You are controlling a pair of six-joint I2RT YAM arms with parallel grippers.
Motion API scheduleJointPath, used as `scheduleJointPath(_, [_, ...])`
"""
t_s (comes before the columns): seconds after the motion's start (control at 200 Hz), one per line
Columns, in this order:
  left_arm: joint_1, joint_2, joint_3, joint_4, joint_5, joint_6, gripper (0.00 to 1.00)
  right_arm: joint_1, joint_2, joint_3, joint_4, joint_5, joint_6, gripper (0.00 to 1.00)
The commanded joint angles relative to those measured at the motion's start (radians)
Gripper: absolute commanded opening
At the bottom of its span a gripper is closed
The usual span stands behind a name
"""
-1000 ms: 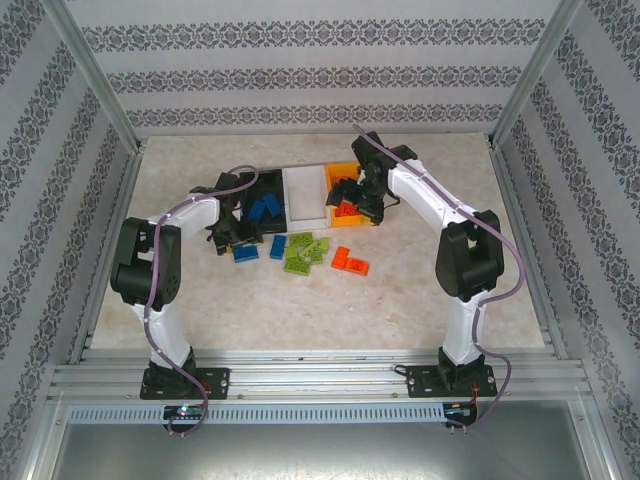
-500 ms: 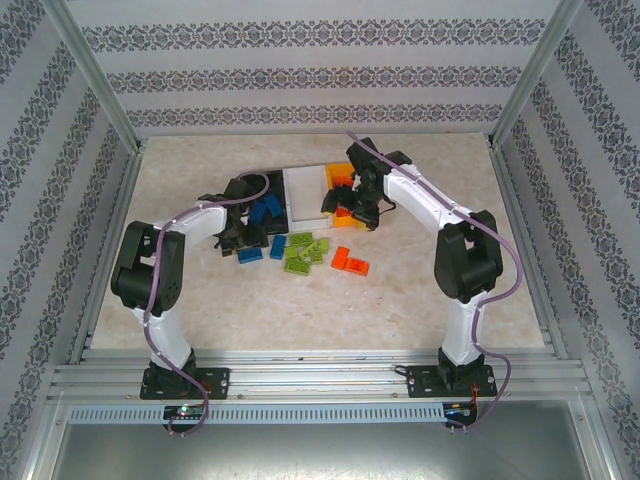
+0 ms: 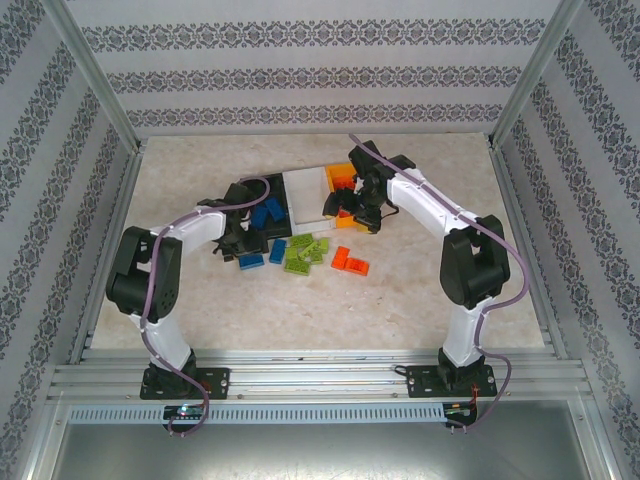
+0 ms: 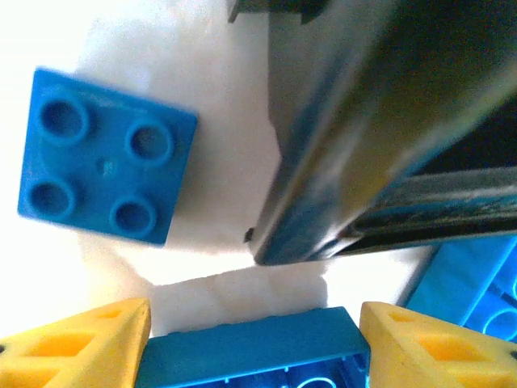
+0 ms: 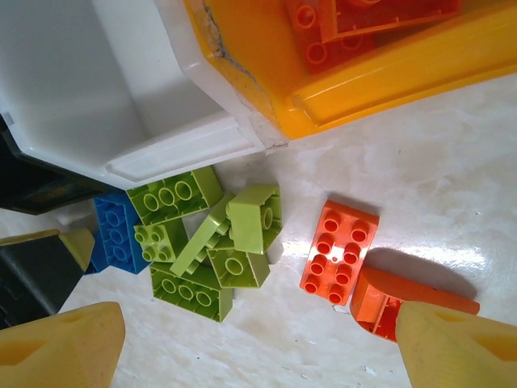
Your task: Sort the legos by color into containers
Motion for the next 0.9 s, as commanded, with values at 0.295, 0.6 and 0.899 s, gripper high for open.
scheduleJointPath(0.295, [0.032, -0.137, 0.062, -0.224, 0.032, -0.008, 0.65, 0.015, -0.053, -0.046, 0.023, 0.012, 0.002, 0.87])
scheduleJointPath(0.6, [0.061, -0.073, 0.337, -0.269, 0.059, -0.002, 0.65, 0.012, -0.088, -0.073, 0.022, 0.02, -0.015, 0.88])
scheduleJointPath(0.899, [0.061, 0.227, 0.692, -0.298, 0.08, 0.008, 0.65, 0.025, -0.203, -0.182, 0.072, -0.044, -0.108, 0.98])
